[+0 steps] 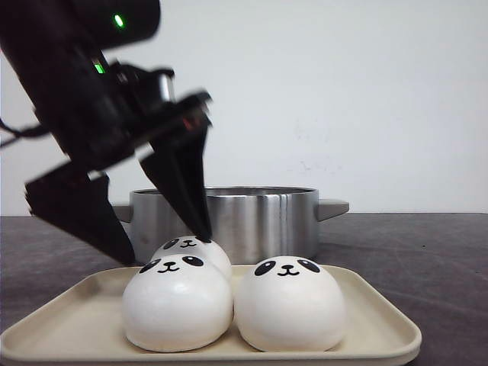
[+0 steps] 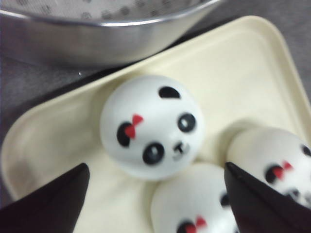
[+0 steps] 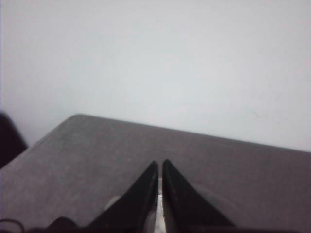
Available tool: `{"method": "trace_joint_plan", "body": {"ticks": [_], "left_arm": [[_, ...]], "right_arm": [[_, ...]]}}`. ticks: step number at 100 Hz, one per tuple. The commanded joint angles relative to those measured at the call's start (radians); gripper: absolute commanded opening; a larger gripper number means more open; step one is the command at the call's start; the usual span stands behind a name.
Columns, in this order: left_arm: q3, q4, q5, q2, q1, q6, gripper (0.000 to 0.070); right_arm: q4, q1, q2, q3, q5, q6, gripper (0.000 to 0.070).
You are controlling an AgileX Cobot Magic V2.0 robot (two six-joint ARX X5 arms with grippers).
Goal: Steam buns
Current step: 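Lower the left gripper onto the far panda bun and grasp it, then carry the bun with the left gripper and drop it into the steamer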
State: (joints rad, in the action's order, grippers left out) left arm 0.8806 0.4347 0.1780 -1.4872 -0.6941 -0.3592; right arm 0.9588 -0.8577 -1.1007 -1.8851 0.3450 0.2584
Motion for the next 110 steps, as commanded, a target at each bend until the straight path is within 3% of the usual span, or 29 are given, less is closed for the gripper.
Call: {"method": "trace_joint_plan", "body": {"ticks": [1, 14, 27, 40, 44, 47, 58, 75, 92, 110], "left_arm": [[0.011, -0.036, -0.005, -0.035, -0.010, -0.032, 0.0527], [0.011, -0.086, -0.008, -0.085, -0.011, -0.086, 0.0532], [0.011, -0.114, -0.053, -0.114, -0.014, -0.118, 0.0600], [0.011, -0.119, -0.069, -0.120, -0.016, -0.116, 0.0579], [0.011, -0.117, -0.076, -0.120, -0.016, -0.114, 0.0522], [0.011, -0.114, -0.077, -0.120, -0.016, -0.112, 0.0441], [0.011, -0.095, -0.076, -0.120, -0.016, -0.106, 0.0001], [0.013, -0.061, -0.069, -0.105, -0.019, -0.099, 0.0010], [0.013, -0.052, 0.033, 0.048, -0.036, -0.098, 0.0010], [0.013, -0.166, -0.006, 0.288, -0.054, -0.085, 0.0010]], "right_arm": [[0.010, -0.011, -0.013, -0.015, 0.003, 0.006, 0.0007], [0.043, -0.011, -0.016, -0.015, 0.003, 0.030, 0.0007], [0.055, -0.011, -0.016, -0.014, 0.002, 0.031, 0.0007], [0.060, -0.011, -0.015, -0.014, 0.003, 0.038, 0.0007], [0.062, -0.011, -0.015, -0.014, 0.003, 0.038, 0.0007], [0.065, -0.011, -0.016, -0.014, 0.003, 0.038, 0.0007], [0.069, -0.011, -0.016, -0.014, 0.003, 0.041, 0.0007], [0.069, -0.011, -0.016, -0.014, 0.003, 0.043, 0.0007], [0.069, -0.011, -0.016, -0.014, 0.003, 0.045, 0.0007], [0.068, -0.011, -0.016, -0.014, 0.003, 0.045, 0.0007]]}}
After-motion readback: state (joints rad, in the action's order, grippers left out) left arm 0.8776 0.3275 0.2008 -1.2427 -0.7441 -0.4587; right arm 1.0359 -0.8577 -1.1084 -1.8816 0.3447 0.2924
